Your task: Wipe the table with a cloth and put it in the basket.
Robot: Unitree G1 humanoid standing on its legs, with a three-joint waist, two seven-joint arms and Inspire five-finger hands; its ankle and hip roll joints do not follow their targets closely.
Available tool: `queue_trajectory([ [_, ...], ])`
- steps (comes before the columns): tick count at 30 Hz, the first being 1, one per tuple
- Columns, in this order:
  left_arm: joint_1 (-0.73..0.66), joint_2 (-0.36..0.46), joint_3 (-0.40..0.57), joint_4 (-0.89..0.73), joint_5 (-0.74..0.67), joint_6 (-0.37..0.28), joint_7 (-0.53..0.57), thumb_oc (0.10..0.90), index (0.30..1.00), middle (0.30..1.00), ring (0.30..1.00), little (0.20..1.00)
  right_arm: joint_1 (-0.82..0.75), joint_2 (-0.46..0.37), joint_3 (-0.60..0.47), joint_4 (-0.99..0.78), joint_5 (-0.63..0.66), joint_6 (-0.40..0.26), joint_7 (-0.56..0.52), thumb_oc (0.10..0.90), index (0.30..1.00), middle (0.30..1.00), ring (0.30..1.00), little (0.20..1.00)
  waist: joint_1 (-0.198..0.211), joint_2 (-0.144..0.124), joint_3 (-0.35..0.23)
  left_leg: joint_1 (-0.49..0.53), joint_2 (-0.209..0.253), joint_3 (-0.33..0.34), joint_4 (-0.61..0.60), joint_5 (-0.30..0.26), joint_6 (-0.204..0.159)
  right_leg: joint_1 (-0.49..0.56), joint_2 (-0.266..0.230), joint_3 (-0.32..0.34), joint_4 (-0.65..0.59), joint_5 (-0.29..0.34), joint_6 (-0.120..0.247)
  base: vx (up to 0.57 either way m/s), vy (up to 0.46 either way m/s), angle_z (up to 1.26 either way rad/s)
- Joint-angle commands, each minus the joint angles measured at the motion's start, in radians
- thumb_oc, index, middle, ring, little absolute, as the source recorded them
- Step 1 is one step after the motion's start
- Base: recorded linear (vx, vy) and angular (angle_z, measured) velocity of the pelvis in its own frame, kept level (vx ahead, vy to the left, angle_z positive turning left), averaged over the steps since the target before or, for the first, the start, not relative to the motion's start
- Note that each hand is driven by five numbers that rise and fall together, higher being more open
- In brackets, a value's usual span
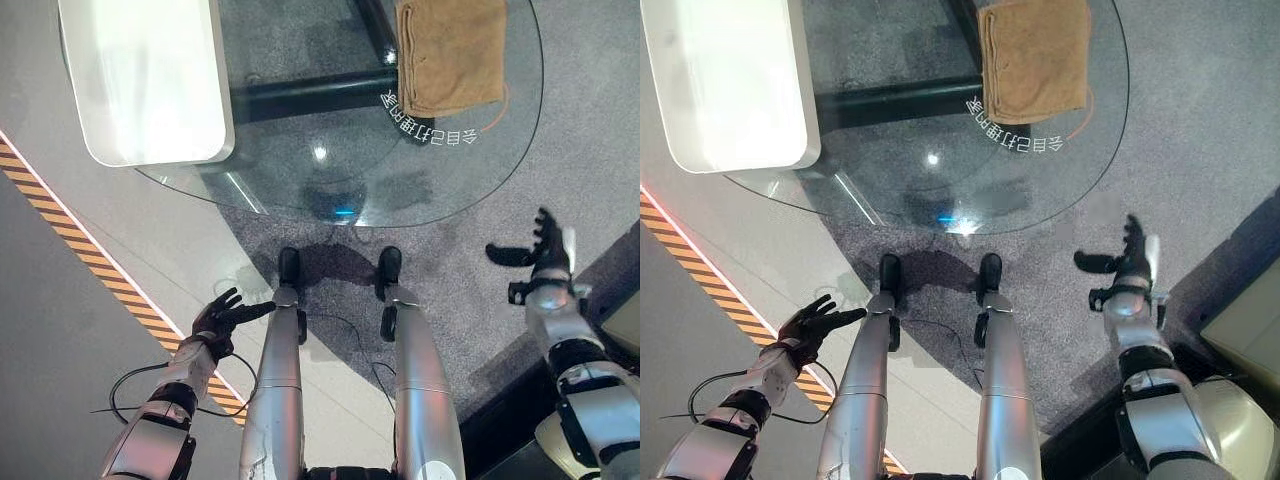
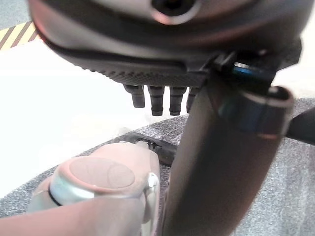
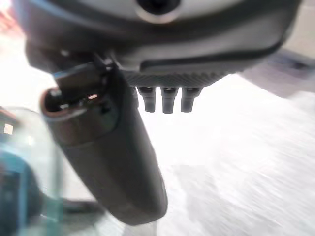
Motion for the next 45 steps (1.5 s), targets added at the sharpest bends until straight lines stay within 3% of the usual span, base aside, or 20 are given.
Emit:
queue_trajectory([
  [1, 0.106, 0.045, 0.008, 0.012, -0.037, -0.032, -0.011, 0.800, 0.900, 0.900, 0.900, 0.900, 0.003, -0.134, -0.016, -0.056, 0.023, -0.076, -0.106, 0.800, 0.900, 0.900, 0.900, 0.900, 0.001, 0.006, -0.021, -0.032, -0.064, 0.055, 0.016, 0.008, 0.068, 0.024, 0.034, -0.061, 0.007, -0.013, -0.028, 0.00, 0.038, -0.01],
  [10, 0.097, 0.047, -0.022, 0.009, -0.083, -0.046, -0.008, 0.800, 0.900, 0.900, 0.900, 0.900, -0.269, -0.256, 0.111, -0.152, 0.000, -0.042, -0.265, 0.800, 0.900, 0.900, 0.900, 0.900, 0.010, 0.010, -0.021, -0.045, -0.061, 0.051, -0.038, 0.029, 0.059, 0.015, 0.038, -0.071, -0.038, -0.004, -0.023, -0.01, 0.015, 0.00],
  [17, 0.097, 0.052, -0.031, -0.017, -0.091, -0.037, -0.001, 0.800, 0.900, 0.900, 0.900, 0.900, -0.498, -0.295, 0.261, -0.163, -0.059, -0.003, -0.300, 0.800, 0.900, 0.900, 0.900, 0.900, 0.027, 0.019, -0.021, -0.051, -0.064, 0.046, -0.069, 0.035, 0.055, 0.013, 0.039, -0.081, -0.071, -0.007, -0.023, 0.00, 0.012, -0.03],
  [32, 0.114, 0.076, -0.033, -0.072, -0.076, -0.004, -0.011, 0.800, 0.900, 0.900, 0.900, 0.900, -0.808, -0.286, 0.542, -0.237, -0.244, 0.222, -0.139, 0.800, 0.900, 0.900, 0.900, 0.900, 0.062, 0.023, -0.021, -0.041, -0.069, 0.034, -0.105, 0.046, 0.055, 0.029, 0.035, -0.101, -0.107, -0.012, -0.026, 0.00, -0.001, 0.00],
  [45, 0.133, 0.096, -0.044, -0.105, -0.062, 0.012, -0.012, 0.800, 0.900, 0.900, 0.900, 0.900, -0.963, -0.247, 0.724, -0.143, -0.319, 0.335, 0.021, 0.800, 0.900, 0.900, 0.900, 0.900, 0.097, 0.026, -0.021, -0.037, -0.074, 0.020, -0.116, 0.057, 0.056, 0.036, 0.033, -0.120, -0.108, -0.009, -0.027, 0.00, -0.010, 0.03],
])
